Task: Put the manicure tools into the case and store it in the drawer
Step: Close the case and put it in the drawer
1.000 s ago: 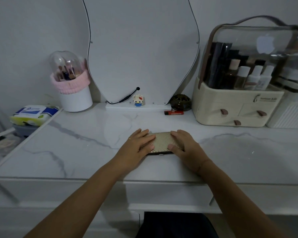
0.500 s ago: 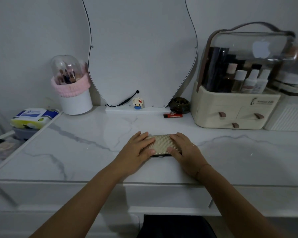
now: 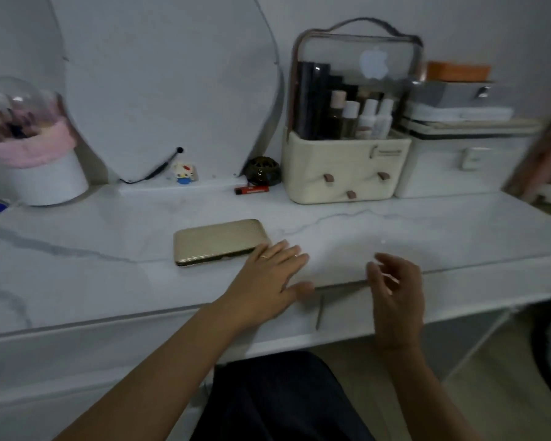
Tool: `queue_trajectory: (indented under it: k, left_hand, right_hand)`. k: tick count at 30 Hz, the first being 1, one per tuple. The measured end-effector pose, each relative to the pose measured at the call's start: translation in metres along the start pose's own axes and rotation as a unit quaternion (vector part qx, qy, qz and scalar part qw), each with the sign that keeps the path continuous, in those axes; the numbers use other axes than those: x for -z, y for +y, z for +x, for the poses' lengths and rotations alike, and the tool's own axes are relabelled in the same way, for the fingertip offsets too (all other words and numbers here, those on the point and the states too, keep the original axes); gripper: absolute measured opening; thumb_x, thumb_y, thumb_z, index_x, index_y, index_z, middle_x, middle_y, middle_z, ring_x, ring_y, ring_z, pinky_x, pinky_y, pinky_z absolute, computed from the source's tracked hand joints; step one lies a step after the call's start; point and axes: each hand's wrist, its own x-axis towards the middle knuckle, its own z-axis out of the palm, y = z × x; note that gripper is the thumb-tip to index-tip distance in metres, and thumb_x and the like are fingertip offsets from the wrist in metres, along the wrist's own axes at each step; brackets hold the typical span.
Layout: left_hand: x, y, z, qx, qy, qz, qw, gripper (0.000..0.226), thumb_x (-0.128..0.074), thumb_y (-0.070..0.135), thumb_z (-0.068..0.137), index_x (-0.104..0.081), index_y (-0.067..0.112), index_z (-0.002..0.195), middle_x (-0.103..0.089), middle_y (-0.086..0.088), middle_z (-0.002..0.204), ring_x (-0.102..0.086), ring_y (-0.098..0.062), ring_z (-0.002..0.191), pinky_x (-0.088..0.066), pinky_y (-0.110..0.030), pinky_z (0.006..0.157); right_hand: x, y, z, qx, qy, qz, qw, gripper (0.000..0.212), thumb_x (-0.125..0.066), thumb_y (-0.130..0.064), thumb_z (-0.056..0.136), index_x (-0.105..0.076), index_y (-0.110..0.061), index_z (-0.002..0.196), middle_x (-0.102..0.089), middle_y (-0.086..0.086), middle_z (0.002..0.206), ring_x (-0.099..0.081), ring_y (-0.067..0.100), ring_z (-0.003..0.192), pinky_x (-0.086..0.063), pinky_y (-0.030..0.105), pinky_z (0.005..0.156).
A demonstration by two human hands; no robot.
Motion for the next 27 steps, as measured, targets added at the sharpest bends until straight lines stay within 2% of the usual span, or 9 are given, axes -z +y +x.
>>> queue_trajectory:
  k: [2,4,6,9,11,14,20,22,27]
  left_hand:
    - [-0.011,0.024,0.015,-0.022,-0.028,-0.012,0.999,0.065,-0.032,0.06,0.092,-0.025,0.028,0.148,-0.017,0.006,0.159,-0.008,-0.009,0.147,-0.002,-0.03,0.12]
    - [-0.019,0.044,0.03,-0.042,-0.05,0.0,0.998,0.066,-0.032,0.059,0.093,-0.022,0.027,0.149,-0.012,0.007,0.16,-0.007,-0.009,0.147,-0.003,-0.03,0.12]
    - [-0.026,0.059,0.041,-0.059,-0.061,0.021,0.996,0.067,-0.029,0.06,0.093,-0.017,0.028,0.15,-0.009,0.007,0.16,-0.005,-0.01,0.147,-0.003,-0.032,0.12]
    - [-0.033,0.064,0.047,-0.061,-0.059,0.045,0.995,0.068,-0.027,0.062,0.092,-0.012,0.031,0.15,-0.005,0.009,0.16,-0.002,-0.008,0.147,-0.003,-0.032,0.12]
    - [-0.033,0.063,0.045,-0.064,-0.061,0.05,0.995,0.069,-0.026,0.063,0.091,-0.01,0.032,0.15,-0.003,0.011,0.16,0.0,-0.007,0.147,-0.002,-0.031,0.12]
    - [-0.03,0.064,0.044,-0.069,-0.066,0.051,0.994,0.07,-0.024,0.063,0.09,-0.009,0.032,0.151,-0.002,0.011,0.16,0.001,-0.007,0.147,-0.002,-0.03,0.119]
    - [-0.03,0.066,0.042,-0.062,-0.065,0.063,0.994,0.069,-0.027,0.062,0.091,-0.009,0.033,0.151,-0.003,0.011,0.16,0.0,-0.006,0.147,-0.002,-0.029,0.12]
    - [-0.03,0.067,0.042,-0.06,-0.065,0.058,0.994,0.068,-0.028,0.062,0.091,-0.01,0.033,0.151,-0.003,0.012,0.16,-0.001,-0.006,0.147,-0.003,-0.029,0.12]
    - [-0.03,0.067,0.042,-0.055,-0.066,0.045,0.995,0.067,-0.029,0.062,0.091,-0.012,0.034,0.15,-0.005,0.013,0.16,-0.001,-0.004,0.146,-0.003,-0.028,0.119]
  right_hand:
    - [0.03,0.027,-0.001,-0.098,0.103,0.008,0.99,0.027,-0.063,-0.021,0.084,-0.055,-0.013,0.109,-0.051,0.013,0.11,-0.054,0.017,0.089,-0.05,0.023,0.077]
    - [0.049,0.056,-0.003,-0.227,0.123,0.011,0.966,0.042,-0.064,-0.024,0.084,-0.05,-0.005,0.119,-0.051,0.015,0.112,-0.05,0.018,0.093,-0.046,0.032,0.08]
    - [0.059,0.082,-0.004,-0.366,0.068,0.092,0.923,0.048,-0.062,-0.027,0.084,-0.049,0.0,0.122,-0.053,0.01,0.099,-0.053,0.019,0.087,-0.05,0.033,0.077]
    - [0.062,0.1,-0.001,-0.491,-0.024,0.34,0.802,0.045,-0.074,-0.032,0.064,-0.056,-0.007,0.097,-0.056,0.006,0.083,-0.067,0.02,0.067,-0.058,0.025,0.059]
    - [0.062,0.108,0.001,-0.505,-0.046,0.411,0.757,0.048,-0.077,-0.032,0.062,-0.053,-0.009,0.097,-0.058,0.008,0.091,-0.069,0.022,0.076,-0.058,0.029,0.067]
    - [0.064,0.115,0.001,-0.506,-0.061,0.425,0.748,0.033,-0.059,-0.031,0.084,-0.048,-0.012,0.108,-0.056,0.007,0.097,-0.061,0.02,0.088,-0.056,0.031,0.07]
    - [0.066,0.119,-0.003,-0.522,-0.112,0.451,0.716,0.078,-0.083,-0.041,0.048,-0.053,-0.019,0.116,-0.055,0.001,0.095,-0.057,0.016,0.088,-0.046,0.033,0.077]
    - [0.066,0.121,-0.004,-0.52,-0.107,0.479,0.699,0.079,-0.087,-0.041,0.039,-0.05,-0.022,0.106,-0.052,0.0,0.086,-0.057,0.015,0.081,-0.042,0.033,0.076]
    - [0.07,0.125,-0.015,-0.515,-0.092,0.492,0.696,0.071,-0.083,-0.044,0.044,-0.053,-0.019,0.103,-0.055,-0.002,0.087,-0.06,0.014,0.07,-0.043,0.031,0.071]
